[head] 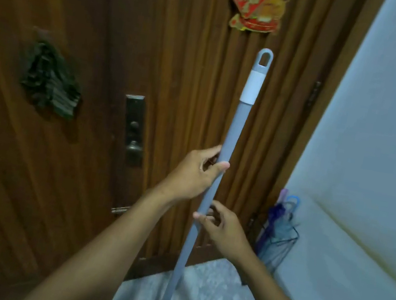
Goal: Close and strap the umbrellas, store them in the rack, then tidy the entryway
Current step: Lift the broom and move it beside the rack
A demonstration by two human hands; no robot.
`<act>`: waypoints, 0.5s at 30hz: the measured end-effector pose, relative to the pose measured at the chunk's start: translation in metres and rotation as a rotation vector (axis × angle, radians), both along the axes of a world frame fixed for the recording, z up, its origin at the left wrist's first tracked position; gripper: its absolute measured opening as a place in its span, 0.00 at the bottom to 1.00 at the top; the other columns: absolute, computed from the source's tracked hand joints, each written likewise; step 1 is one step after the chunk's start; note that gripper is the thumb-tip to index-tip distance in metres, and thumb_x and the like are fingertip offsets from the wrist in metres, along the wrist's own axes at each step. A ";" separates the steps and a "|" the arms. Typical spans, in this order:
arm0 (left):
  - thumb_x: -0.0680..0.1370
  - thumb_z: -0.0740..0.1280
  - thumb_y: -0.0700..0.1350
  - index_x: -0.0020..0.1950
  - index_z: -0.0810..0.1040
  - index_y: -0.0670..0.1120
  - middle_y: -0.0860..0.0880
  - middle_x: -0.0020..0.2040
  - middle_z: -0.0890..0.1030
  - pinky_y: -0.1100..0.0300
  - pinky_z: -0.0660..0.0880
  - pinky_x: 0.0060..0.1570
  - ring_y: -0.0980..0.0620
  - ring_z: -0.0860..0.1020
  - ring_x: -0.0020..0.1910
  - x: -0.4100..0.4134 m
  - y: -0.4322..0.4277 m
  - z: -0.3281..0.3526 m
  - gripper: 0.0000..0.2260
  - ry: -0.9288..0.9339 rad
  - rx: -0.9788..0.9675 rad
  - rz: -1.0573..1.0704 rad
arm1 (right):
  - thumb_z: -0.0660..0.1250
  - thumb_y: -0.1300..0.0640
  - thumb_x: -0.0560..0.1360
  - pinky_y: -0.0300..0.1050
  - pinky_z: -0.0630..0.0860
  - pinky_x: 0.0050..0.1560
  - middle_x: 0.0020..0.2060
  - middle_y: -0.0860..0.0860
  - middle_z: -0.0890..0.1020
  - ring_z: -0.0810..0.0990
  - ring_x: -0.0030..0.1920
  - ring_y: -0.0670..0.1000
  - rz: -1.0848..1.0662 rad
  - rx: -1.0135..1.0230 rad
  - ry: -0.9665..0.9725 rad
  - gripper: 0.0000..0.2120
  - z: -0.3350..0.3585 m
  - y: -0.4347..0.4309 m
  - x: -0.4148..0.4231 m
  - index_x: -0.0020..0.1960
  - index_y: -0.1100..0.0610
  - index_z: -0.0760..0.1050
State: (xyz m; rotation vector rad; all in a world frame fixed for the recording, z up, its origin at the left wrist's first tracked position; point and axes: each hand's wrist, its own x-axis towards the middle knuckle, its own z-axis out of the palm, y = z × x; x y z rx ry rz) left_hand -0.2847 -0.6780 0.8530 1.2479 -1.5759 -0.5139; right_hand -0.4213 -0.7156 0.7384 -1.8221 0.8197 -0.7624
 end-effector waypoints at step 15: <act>0.78 0.68 0.43 0.60 0.80 0.45 0.45 0.49 0.84 0.50 0.79 0.54 0.57 0.79 0.44 -0.255 -0.116 0.000 0.11 0.011 0.100 -0.500 | 0.67 0.53 0.79 0.46 0.82 0.50 0.48 0.44 0.83 0.83 0.47 0.44 -0.673 -0.162 0.050 0.07 -0.004 -0.043 -0.260 0.56 0.50 0.78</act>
